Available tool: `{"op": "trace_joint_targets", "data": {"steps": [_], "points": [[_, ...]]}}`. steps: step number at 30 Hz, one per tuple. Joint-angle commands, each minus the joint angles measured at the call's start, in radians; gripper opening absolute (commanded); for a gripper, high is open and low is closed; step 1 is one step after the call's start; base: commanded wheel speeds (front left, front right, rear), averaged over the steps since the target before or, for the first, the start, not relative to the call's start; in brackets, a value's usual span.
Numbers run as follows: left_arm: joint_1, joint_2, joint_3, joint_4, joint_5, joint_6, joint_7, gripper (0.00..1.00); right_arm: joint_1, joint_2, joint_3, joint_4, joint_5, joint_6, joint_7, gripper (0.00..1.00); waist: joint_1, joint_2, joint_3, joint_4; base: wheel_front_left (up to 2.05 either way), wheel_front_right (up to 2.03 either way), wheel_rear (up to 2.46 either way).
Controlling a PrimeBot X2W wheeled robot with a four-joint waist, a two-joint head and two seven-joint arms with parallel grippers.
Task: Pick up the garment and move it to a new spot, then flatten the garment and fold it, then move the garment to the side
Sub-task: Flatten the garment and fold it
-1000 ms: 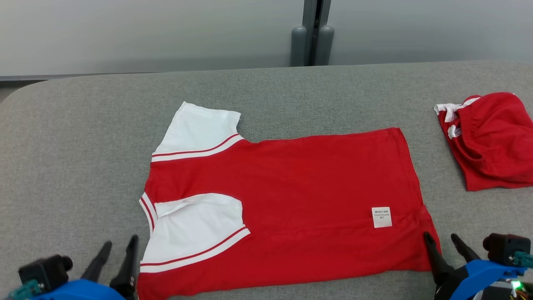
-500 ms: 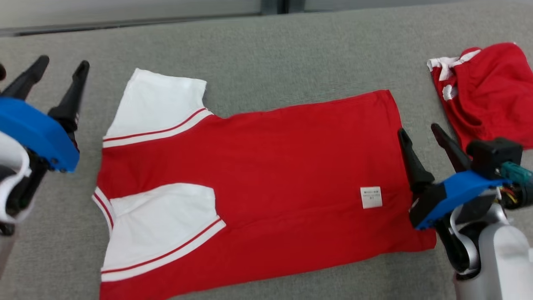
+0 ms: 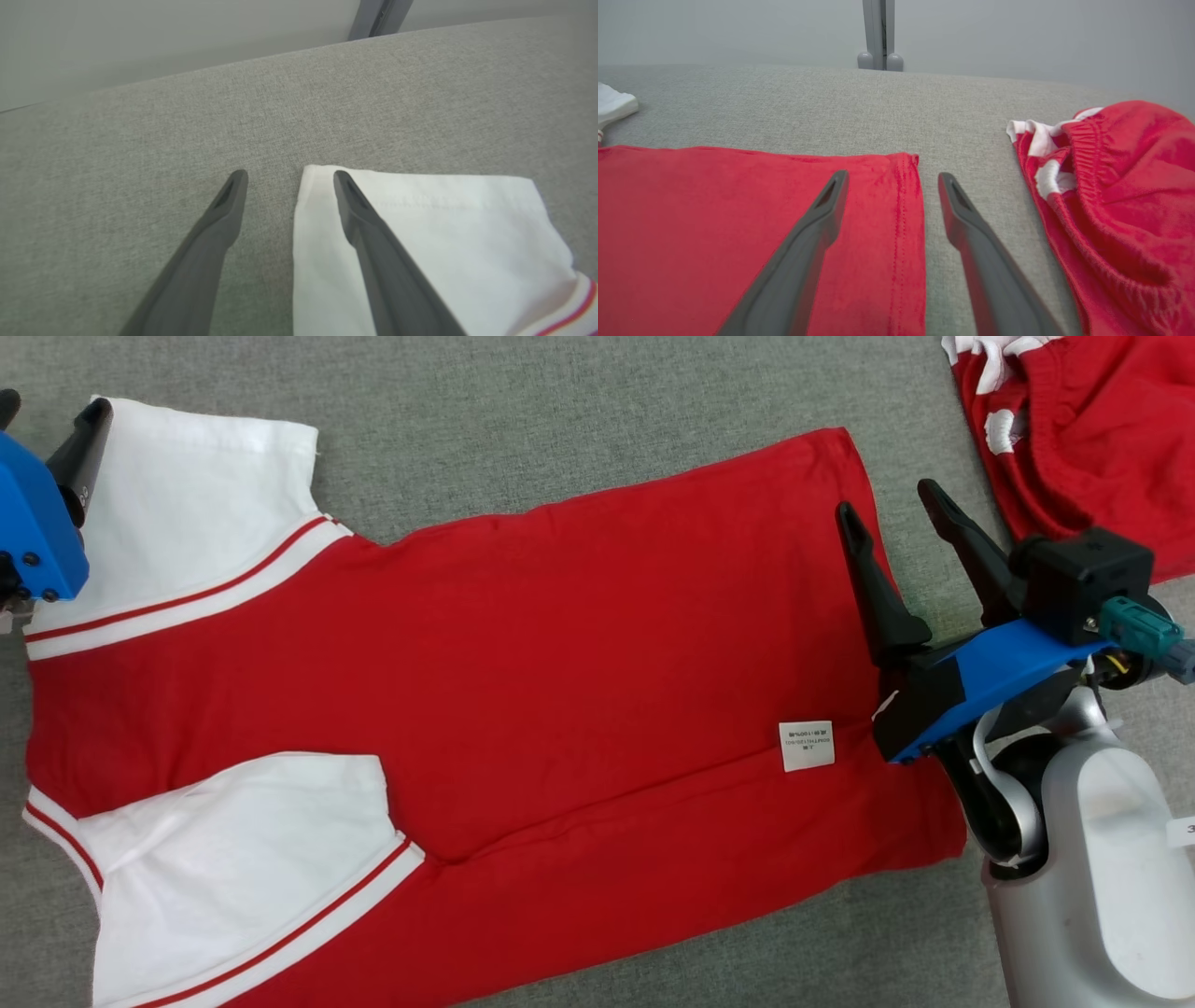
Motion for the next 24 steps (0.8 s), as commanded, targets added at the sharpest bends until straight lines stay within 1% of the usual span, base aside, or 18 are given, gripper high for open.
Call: {"op": "trace_joint_targets", "data": {"steps": [1, 7, 12, 15, 16, 17, 18, 19, 24], "points": [[-0.022, 0.000, 0.000, 0.010, -0.006, -0.004, 0.007, 1.00, -0.016, -0.002, 0.001, 0.003, -0.003, 0.000, -0.009, 1.00, -0.0003, 0.0000, 0.005, -0.003, 0.00, 0.00, 0.00], [-0.040, -0.007, -0.022, 0.035, -0.034, -0.031, 0.065, 1.00, -0.024, -0.002, 0.000, 0.016, 0.005, 0.000, -0.021, 1.00, -0.0003, 0.0000, 0.017, -0.011, 0.00, 0.00, 0.00], [-0.038, 0.005, -0.049, 0.047, -0.027, -0.030, 0.119, 1.00, -0.035, -0.002, 0.011, 0.026, 0.014, 0.000, -0.030, 1.00, -0.0003, 0.0000, 0.025, -0.021, 0.00, 0.00, 0.00], [-0.032, -0.005, -0.062, 0.049, -0.044, -0.036, 0.151, 1.00, -0.041, -0.002, 0.019, 0.032, 0.018, 0.000, -0.033, 1.00, -0.0003, 0.0000, 0.030, -0.026, 0.00, 0.00, 0.00], [-0.030, -0.010, -0.065, 0.046, -0.052, -0.039, 0.160, 0.78, -0.043, -0.002, 0.021, 0.033, 0.018, 0.000, -0.036, 1.00, -0.0003, 0.0000, 0.031, -0.027, 0.00, 0.00, 0.00], [-0.029, -0.013, -0.068, 0.041, -0.059, -0.043, 0.166, 0.47, -0.045, -0.002, 0.022, 0.035, 0.017, 0.000, -0.038, 1.00, -0.0003, 0.0000, 0.031, -0.027, 0.00, 0.00, 0.00], [-0.028, -0.017, -0.071, 0.035, -0.064, -0.047, 0.170, 0.27, -0.045, -0.002, 0.022, 0.038, 0.017, 0.000, -0.040, 1.00, -0.0003, 0.0000, 0.030, -0.027, 0.00, 0.00, 0.00], [-0.029, -0.017, -0.073, 0.027, -0.065, -0.048, 0.168, 0.00, -0.045, -0.002, 0.021, 0.041, 0.016, 0.000, -0.040, 1.00, -0.0003, 0.0000, 0.028, -0.026, 0.00, 0.00, 0.00], [-0.038, -0.010, -0.076, -0.002, -0.050, -0.058, 0.123, 0.00, -0.055, -0.002, 0.006, 0.059, 0.006, 0.000, -0.036, 1.00, -0.0003, 0.0000, 0.002, -0.012, 0.00, 0.00, 0.00]]}}
